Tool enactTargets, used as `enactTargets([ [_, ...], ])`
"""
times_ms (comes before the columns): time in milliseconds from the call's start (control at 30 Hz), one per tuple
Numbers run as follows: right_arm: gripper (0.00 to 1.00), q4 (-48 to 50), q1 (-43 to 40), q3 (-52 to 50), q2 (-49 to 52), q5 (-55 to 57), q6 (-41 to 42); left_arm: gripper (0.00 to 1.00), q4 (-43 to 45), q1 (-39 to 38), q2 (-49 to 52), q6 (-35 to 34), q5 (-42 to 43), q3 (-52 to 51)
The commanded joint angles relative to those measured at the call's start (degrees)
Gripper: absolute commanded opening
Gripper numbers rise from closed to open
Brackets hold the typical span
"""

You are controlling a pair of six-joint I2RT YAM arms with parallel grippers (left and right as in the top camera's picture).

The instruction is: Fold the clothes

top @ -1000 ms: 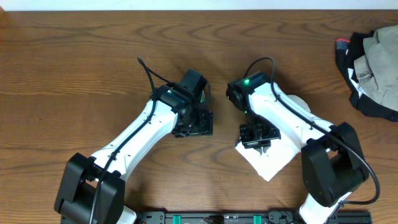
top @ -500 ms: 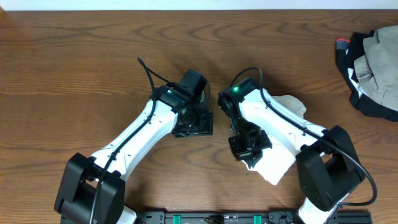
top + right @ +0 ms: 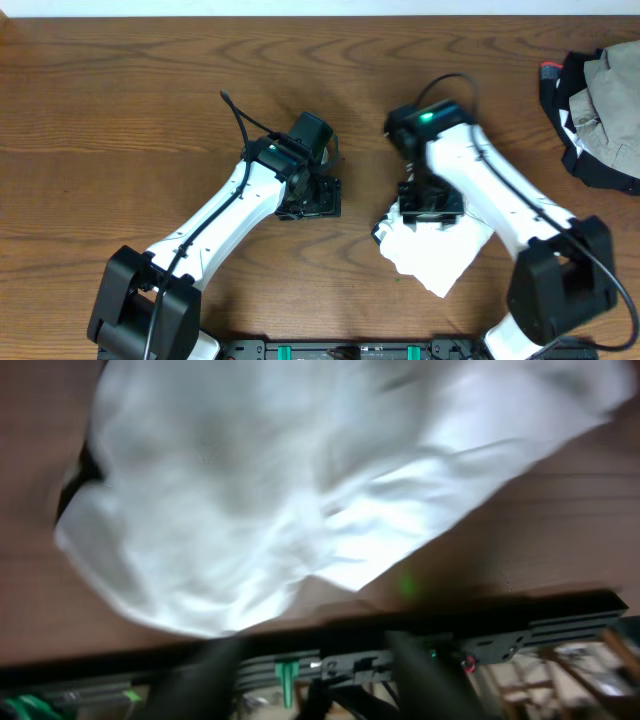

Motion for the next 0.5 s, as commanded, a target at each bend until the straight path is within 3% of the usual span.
enactTargets([
  [0,0.82,0.72,-4.20,0.72,-1.18,2.29,0.07,0.68,-0.17,0.20,-0.50,1.16,-0.79,-0.17],
  [200,0.47,3.48,-8.39,-3.93,-1.18,1.84,0.04,0.68,-0.15,0.22,-0.50,1.42,-0.81,-0.17],
  [400,0.25,10.36,-8.28,-10.40,-1.18,-1.18,0.52,0.68,-0.24,1.18,-0.50,1.62,-1.01,-0.17],
  [467,0.22,12.50,-8.33,-12.17,-1.18,-0.94,1.84,0.68,-0.52,1.57,-0.50,1.64,-1.03,-0.17],
])
